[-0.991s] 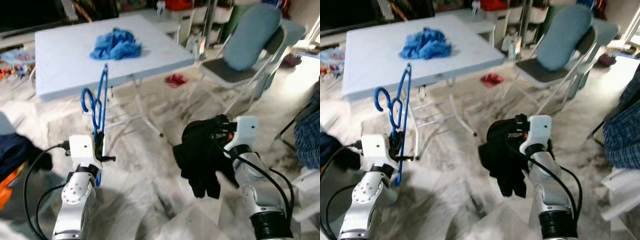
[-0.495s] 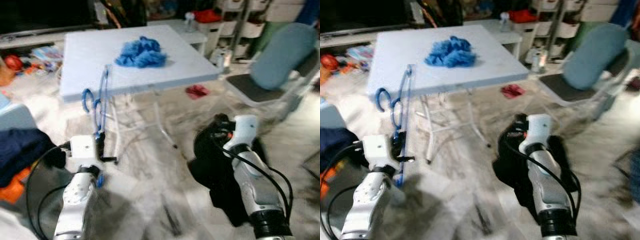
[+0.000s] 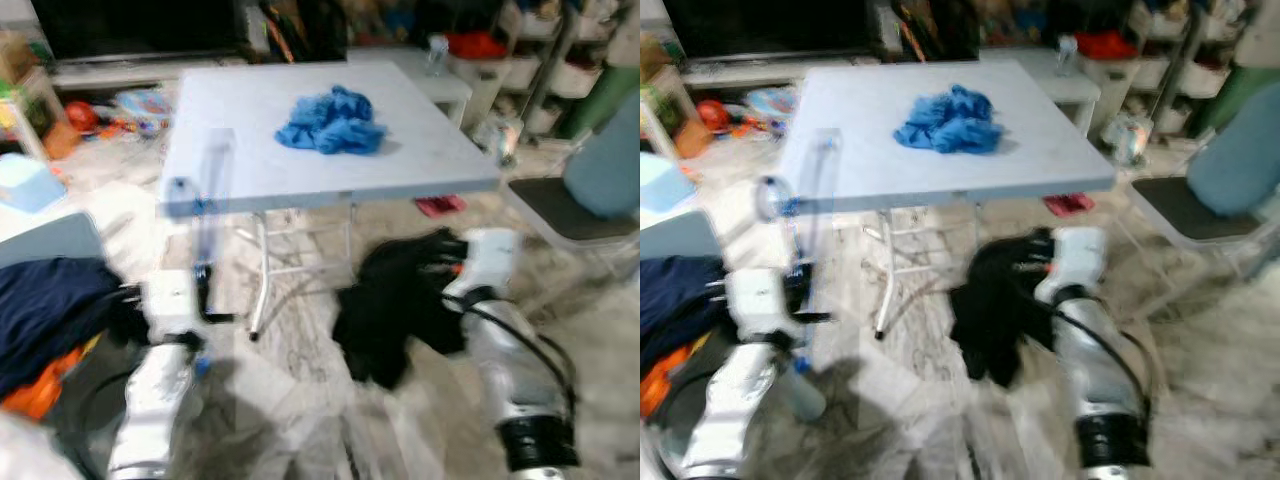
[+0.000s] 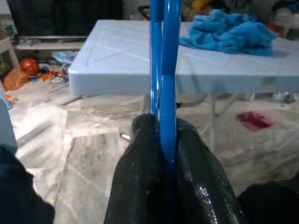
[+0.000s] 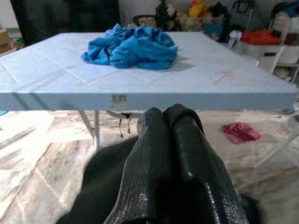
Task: Hang hanger
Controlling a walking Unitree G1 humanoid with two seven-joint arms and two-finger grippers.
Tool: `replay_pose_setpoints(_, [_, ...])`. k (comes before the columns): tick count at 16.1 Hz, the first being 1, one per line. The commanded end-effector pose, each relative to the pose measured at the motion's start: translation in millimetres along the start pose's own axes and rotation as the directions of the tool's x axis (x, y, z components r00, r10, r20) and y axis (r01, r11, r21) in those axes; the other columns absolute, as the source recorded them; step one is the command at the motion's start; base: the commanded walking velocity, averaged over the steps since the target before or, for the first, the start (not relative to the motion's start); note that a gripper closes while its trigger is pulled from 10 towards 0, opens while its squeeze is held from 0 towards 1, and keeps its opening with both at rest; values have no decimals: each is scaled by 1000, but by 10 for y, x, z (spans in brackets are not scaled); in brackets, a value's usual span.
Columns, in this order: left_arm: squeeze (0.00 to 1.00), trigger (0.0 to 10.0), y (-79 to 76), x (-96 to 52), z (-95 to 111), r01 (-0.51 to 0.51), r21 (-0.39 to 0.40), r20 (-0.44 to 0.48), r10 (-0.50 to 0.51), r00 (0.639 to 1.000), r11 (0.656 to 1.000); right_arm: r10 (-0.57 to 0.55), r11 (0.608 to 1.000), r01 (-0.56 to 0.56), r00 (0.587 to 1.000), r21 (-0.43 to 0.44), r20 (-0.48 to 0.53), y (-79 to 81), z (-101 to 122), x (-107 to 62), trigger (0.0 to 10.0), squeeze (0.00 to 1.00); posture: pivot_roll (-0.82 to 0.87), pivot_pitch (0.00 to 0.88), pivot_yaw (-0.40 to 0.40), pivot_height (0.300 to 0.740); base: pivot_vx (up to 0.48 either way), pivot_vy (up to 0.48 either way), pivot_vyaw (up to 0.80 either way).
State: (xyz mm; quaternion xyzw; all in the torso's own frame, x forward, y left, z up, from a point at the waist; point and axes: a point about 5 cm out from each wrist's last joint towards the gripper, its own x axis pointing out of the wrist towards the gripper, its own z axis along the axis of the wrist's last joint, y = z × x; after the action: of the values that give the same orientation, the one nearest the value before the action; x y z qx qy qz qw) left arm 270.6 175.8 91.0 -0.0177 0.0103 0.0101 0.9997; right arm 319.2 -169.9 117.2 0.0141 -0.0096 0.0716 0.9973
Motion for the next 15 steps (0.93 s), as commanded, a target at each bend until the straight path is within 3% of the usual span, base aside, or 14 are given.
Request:
replay_pose_setpoints(1, [0,10000,-107,26,43,29,-10,19,-29,999,1000,-31,999,33,998,-26,54,-123,125,-1,10000,0,-93,0,-20,740,450,0,0])
replay_pose_setpoints(4, [0,10000,-122,30,59,35,-9,24,-35,999,999,-33,999,34,998,-26,56,-112,114,-12,10000,0,-91,0,-21,740,459,0,0])
replay_pose_setpoints(11, [0,10000,-214,66,108,71,-9,40,-71,997,997,-30,999,34,990,-29,137,-92,324,67,10000,0,-90,0,-21,740,469,0,679])
replay_pose_setpoints(15, [0,10000,-199,103,114,80,1,38,-80,996,997,-55,998,59,988,-23,145,-141,355,102,10000,0,-90,0,-21,740,472,0,105])
